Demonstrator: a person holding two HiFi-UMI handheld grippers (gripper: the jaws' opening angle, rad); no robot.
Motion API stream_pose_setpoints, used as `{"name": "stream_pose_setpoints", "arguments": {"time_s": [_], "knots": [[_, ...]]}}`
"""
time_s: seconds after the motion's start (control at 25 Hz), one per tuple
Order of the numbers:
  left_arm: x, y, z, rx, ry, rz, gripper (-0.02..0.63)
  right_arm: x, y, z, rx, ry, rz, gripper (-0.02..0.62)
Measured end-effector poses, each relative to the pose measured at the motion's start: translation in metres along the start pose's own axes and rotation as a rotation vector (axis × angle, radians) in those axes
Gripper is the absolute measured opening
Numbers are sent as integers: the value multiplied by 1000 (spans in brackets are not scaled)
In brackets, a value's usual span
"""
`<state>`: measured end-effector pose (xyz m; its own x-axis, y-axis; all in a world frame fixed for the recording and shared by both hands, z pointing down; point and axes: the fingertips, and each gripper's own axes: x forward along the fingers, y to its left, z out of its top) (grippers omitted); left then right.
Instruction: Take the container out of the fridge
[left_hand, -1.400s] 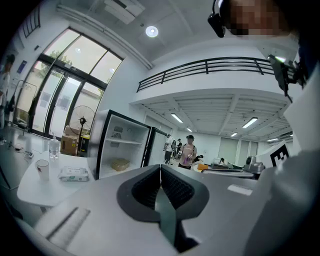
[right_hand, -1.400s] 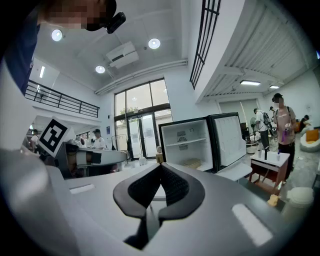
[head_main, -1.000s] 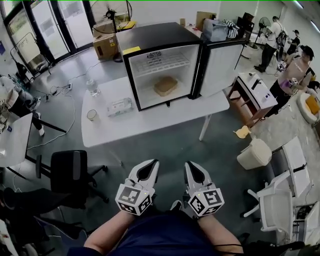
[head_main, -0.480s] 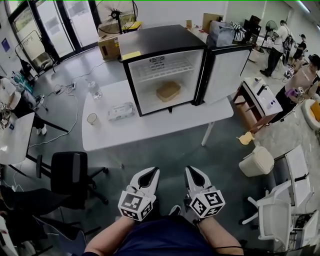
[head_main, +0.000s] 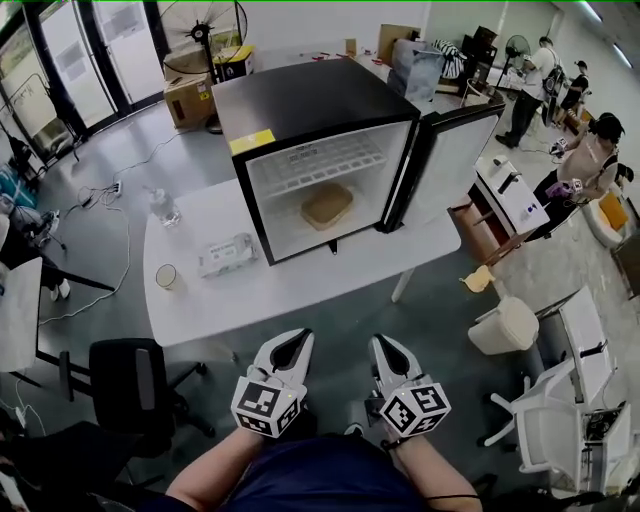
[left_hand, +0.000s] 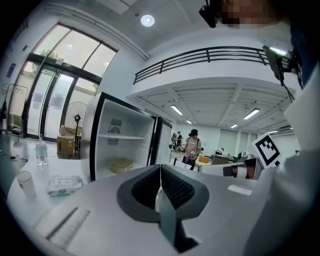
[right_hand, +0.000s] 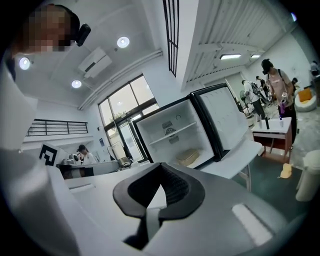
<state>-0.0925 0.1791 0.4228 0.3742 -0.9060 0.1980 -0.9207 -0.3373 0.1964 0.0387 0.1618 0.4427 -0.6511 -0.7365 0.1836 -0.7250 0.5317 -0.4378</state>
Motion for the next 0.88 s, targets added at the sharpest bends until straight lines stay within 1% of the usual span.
{"name": "stream_pose_setpoints", "arguments": {"time_s": [0.12, 0.2, 0.32, 0.56, 0.72, 0.8, 0.88], "knots": [[14, 25, 12, 23, -6, -23, 3, 23, 4, 10, -52, -28, -37, 6], [20, 37, 17, 45, -7, -43, 3, 34, 8, 17, -131, -47, -82, 6], [26, 51, 22, 78, -9, -75, 3, 50, 14, 20, -254, -49, -138, 6], [33, 70, 23, 81, -5, -130, 3, 73, 28, 24, -388, -34, -190, 6], [39, 79, 19, 69, 7, -151, 2, 86, 36, 28, -405, -32, -175, 6], [46, 81, 18, 60, 14, -158, 2, 92, 34, 29, -410, -34, -173, 6], [54, 82, 17, 57, 20, -163, 3, 98, 27, 27, -393, -20, -177, 6]]}}
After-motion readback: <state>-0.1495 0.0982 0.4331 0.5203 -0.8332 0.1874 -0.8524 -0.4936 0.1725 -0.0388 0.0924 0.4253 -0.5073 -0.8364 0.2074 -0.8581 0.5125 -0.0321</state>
